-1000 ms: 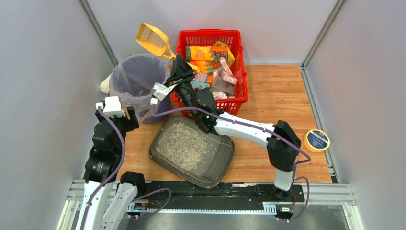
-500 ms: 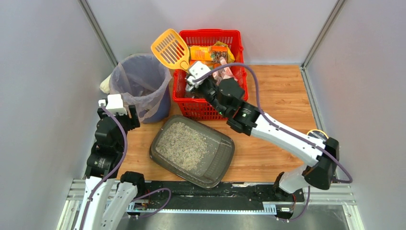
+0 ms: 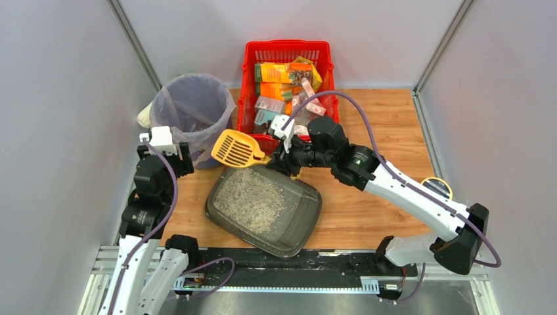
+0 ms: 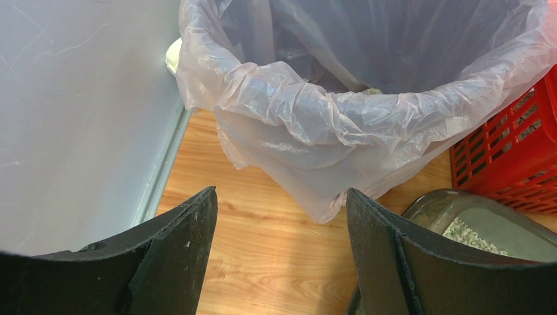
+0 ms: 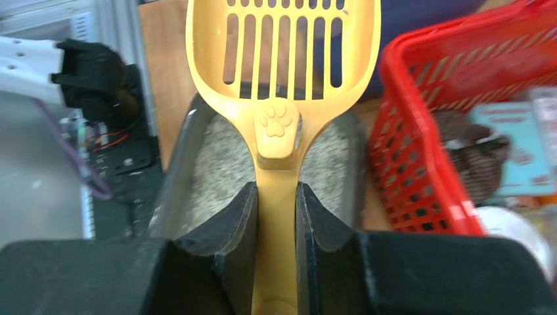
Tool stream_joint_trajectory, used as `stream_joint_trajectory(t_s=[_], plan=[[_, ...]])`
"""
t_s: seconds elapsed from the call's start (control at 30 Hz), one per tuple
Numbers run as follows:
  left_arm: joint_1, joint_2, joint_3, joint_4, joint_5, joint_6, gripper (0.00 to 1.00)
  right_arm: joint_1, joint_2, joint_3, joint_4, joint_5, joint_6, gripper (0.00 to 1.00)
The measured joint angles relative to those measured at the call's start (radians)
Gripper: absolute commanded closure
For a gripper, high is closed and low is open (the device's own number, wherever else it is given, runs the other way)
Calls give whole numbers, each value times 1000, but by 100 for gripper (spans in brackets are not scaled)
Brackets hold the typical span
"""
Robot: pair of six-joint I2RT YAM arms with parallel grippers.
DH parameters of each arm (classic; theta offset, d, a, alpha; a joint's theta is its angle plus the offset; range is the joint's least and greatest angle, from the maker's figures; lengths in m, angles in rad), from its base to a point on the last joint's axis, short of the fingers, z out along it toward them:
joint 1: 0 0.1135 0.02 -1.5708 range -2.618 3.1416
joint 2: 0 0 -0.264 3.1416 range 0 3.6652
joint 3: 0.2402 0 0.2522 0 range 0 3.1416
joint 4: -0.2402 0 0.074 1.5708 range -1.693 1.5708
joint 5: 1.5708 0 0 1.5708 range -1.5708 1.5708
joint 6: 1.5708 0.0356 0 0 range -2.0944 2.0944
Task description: Clean the litter box
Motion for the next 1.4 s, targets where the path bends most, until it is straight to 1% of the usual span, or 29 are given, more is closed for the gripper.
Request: stream_joint_trajectory(t_s=[0.13, 0.3, 0.37, 0.6, 0.73, 0.8, 0.93, 1.13, 1.4], plan=[[0, 0, 0, 1, 2, 0, 21, 0, -3, -30, -49, -84, 72, 100], [0, 5, 0, 6, 9, -1, 21, 7, -4, -131, -69, -103, 163, 100], [0, 6, 0, 6, 10, -1, 21, 18, -2, -160, -93, -69, 187, 100], [0, 6, 0, 6, 12, 0, 21, 50, 5, -182, -166, 61, 218, 100], [0, 13, 0, 6, 12, 0, 21, 110, 59, -188, -200, 154, 222, 100], [0, 20, 0, 6, 12, 0, 21, 139, 100, -193, -190, 184, 236, 100], [0, 33, 0, 6, 12, 0, 21, 168, 151, -258, -94, 250, 290, 100], [0, 34, 0, 6, 12, 0, 21, 172, 154, -394, 161, 369, 337, 100], [0, 35, 0, 6, 12, 0, 21, 205, 277, -391, 357, 431, 317, 100]])
